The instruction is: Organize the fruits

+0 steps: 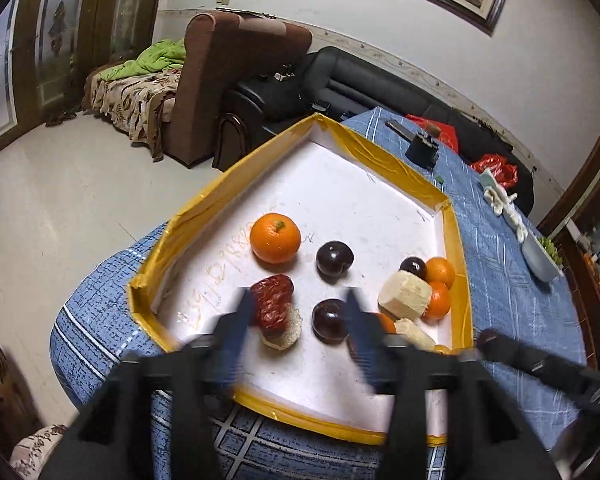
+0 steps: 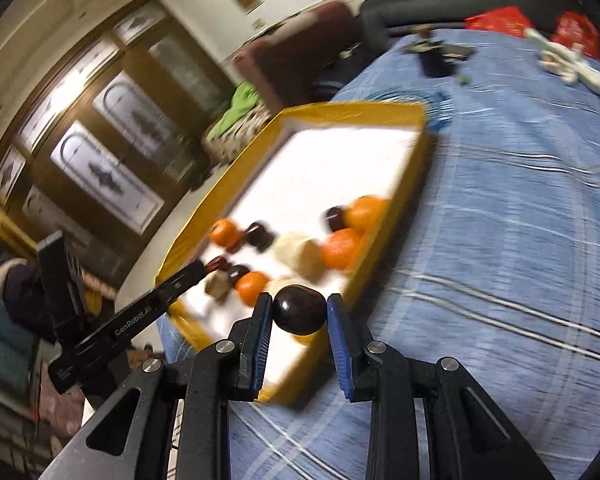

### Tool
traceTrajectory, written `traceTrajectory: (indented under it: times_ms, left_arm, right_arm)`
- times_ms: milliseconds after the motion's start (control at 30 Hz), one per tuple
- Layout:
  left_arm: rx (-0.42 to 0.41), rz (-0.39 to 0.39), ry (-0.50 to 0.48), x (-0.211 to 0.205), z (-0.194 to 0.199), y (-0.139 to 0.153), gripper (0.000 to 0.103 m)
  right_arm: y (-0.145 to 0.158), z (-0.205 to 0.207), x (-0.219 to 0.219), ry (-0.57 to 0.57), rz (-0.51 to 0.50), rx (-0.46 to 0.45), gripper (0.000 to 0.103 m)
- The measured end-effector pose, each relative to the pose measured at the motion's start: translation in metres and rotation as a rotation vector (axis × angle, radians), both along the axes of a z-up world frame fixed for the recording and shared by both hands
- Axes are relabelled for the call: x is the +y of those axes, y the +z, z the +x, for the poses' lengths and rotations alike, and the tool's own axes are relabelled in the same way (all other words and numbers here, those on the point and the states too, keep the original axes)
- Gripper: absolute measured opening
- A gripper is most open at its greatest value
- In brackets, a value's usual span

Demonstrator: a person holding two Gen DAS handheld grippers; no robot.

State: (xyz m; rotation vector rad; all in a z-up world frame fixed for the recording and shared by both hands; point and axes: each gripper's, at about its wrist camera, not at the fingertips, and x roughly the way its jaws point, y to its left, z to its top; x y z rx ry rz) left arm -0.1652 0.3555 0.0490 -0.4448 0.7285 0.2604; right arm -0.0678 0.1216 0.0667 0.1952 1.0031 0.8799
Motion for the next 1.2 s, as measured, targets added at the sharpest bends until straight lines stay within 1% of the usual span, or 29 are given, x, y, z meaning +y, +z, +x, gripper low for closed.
traceTrajectory:
  times_ms: [67,100,133,167,267,333,400,500,533,567,600,633,667,700,733,800,933,1033,1200]
  left_arm:
    - [-0.022,0.0,0.011,0.003,-0.006,0.004,0.063]
    - [-0.025,0.001,0.014,0.004,-0.007,0.006,0.067]
    - [-0.026,0.001,0.018,0.005,-0.008,0.007,0.073]
    - [-0.028,0.003,0.023,0.006,-0.01,0.008,0.074]
    - [-0.027,0.025,0.04,0.006,-0.011,0.012,0.077]
    - [-0.023,0.047,0.047,0.003,-0.012,0.014,0.078]
    - [-0.028,0.057,0.042,0.0,-0.014,0.016,0.078]
    - [-0.033,0.083,0.028,-0.011,-0.014,0.021,0.079]
    - [-0.034,0.098,0.024,-0.015,-0.014,0.022,0.079]
    - [-0.035,0.113,0.019,-0.021,-0.014,0.024,0.079]
    - [-0.037,0.13,0.015,-0.026,-0.014,0.026,0.079]
    - [-0.04,0.163,0.015,-0.035,-0.014,0.029,0.082]
    - [-0.04,0.187,0.018,-0.04,-0.014,0.032,0.085]
    - [-0.041,0.213,0.023,-0.046,-0.014,0.034,0.09]
    - [-0.043,0.243,0.03,-0.053,-0.015,0.037,0.093]
    - [-0.054,0.294,0.029,-0.07,-0.015,0.043,0.093]
    - [-0.05,0.354,0.016,-0.094,-0.014,0.051,0.098]
    - [-0.05,0.39,0.004,-0.111,-0.014,0.055,0.098]
    - [-0.044,0.4,-0.026,-0.132,-0.013,0.057,0.098]
  right_arm:
    - [-0.005,-0.003,0.021,0.027,-0.03,-0.008,0.032]
    - [-0.008,-0.004,0.028,0.036,-0.038,-0.009,0.032]
    - [-0.01,-0.006,0.034,0.046,-0.046,-0.01,0.033]
    - [-0.012,-0.011,0.041,0.056,-0.057,-0.016,0.033]
    - [-0.019,-0.017,0.054,0.067,-0.104,-0.052,0.035]
    - [-0.022,-0.02,0.056,0.075,-0.1,-0.062,0.041]
    - [-0.021,-0.023,0.054,0.071,-0.091,-0.067,0.041]
    - [-0.016,-0.027,0.042,0.054,-0.054,-0.063,0.041]
    - [-0.014,-0.029,0.037,0.04,-0.052,-0.072,0.047]
    - [-0.011,-0.031,0.032,0.017,-0.058,-0.095,0.051]
    - [-0.007,-0.034,0.025,-0.005,-0.056,-0.121,0.057]
    - [-0.003,-0.037,0.017,-0.024,-0.05,-0.141,0.059]
    - [-0.001,-0.039,0.01,-0.041,-0.043,-0.154,0.06]
    - [0.002,-0.042,0.002,-0.061,-0.033,-0.165,0.06]
    - [0.004,-0.044,-0.007,-0.085,-0.025,-0.175,0.062]
    - [0.006,-0.049,-0.021,-0.129,-0.021,-0.191,0.065]
    - [0.007,-0.059,-0.041,-0.194,-0.048,-0.23,0.068]
    - [0.006,-0.065,-0.049,-0.218,-0.07,-0.257,0.069]
    - [0.006,-0.074,-0.061,-0.239,-0.096,-0.301,0.074]
